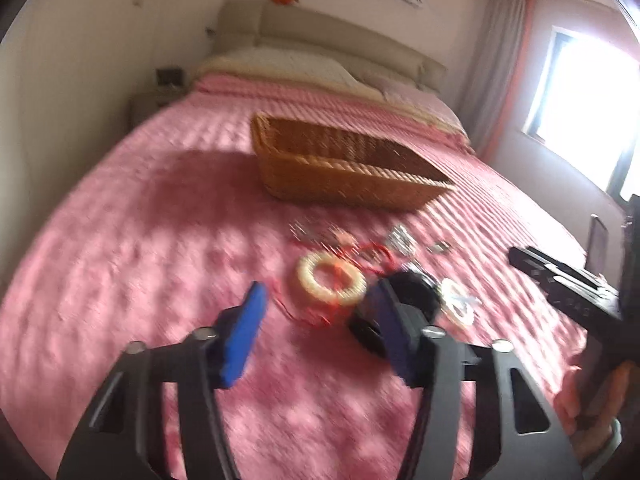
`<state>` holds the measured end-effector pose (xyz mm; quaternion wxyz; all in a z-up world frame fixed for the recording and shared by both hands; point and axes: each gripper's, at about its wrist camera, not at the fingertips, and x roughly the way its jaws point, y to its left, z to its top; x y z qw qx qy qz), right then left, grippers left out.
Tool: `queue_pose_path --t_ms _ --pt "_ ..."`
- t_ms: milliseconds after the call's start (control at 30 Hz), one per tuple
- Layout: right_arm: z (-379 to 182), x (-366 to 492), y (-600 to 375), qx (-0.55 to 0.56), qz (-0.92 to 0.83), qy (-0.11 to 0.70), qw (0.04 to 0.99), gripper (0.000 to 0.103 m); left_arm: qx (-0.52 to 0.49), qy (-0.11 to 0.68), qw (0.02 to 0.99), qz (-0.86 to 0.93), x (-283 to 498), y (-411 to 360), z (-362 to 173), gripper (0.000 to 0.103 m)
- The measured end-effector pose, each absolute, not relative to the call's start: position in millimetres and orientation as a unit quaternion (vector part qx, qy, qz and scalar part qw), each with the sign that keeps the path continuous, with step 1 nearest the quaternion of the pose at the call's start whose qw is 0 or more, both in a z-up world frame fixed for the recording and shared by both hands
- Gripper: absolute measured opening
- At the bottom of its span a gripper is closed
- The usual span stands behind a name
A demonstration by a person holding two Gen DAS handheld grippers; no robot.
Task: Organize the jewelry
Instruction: 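Grasp the black watch with the left tool while the right tool grasps the clear coil bracelet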
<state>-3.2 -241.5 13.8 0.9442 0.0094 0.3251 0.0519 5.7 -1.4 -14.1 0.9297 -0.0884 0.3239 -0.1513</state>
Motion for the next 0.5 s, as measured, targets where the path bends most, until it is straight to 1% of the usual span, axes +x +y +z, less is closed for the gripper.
queue_pose_path --t_ms 67,100,167,333,400,500 --pt "7.8 -1.5 -238.6 0.003 0.064 0.346 0.936 0.036 -0.094 0.345 0.919 -0.168 6.4 -4.6 -15.2 0.04" --pt "3.7 0.9 -236.6 0.001 0.071 0.358 0.931 0.03 -0.095 0.356 0.913 -0.174 7.9 -7.5 -15.5 0.037" --pt "-4.4 7.9 -234.1 0.0 0.084 0.379 0.922 0.026 -0.092 0.365 0.909 -0.18 10.0 -12.6 -15.3 0.035" --pt "-19.1 24.4 -231.3 0.007 0.118 0.424 0.898 0.025 -0.096 0.403 0.89 -0.192 29.0 -22.9 -22.6 0.035" --pt "-25.4 29.1 -229.9 0.009 0.129 0.441 0.888 0.025 -0.107 0.421 0.878 -0.201 39.1 -26.0 -29.4 0.034" --pt "-30.2 33.1 -227.6 0.008 0.144 0.452 0.88 0.025 -0.118 0.44 0.867 -0.204 51.3 -32.6 -38.0 0.034"
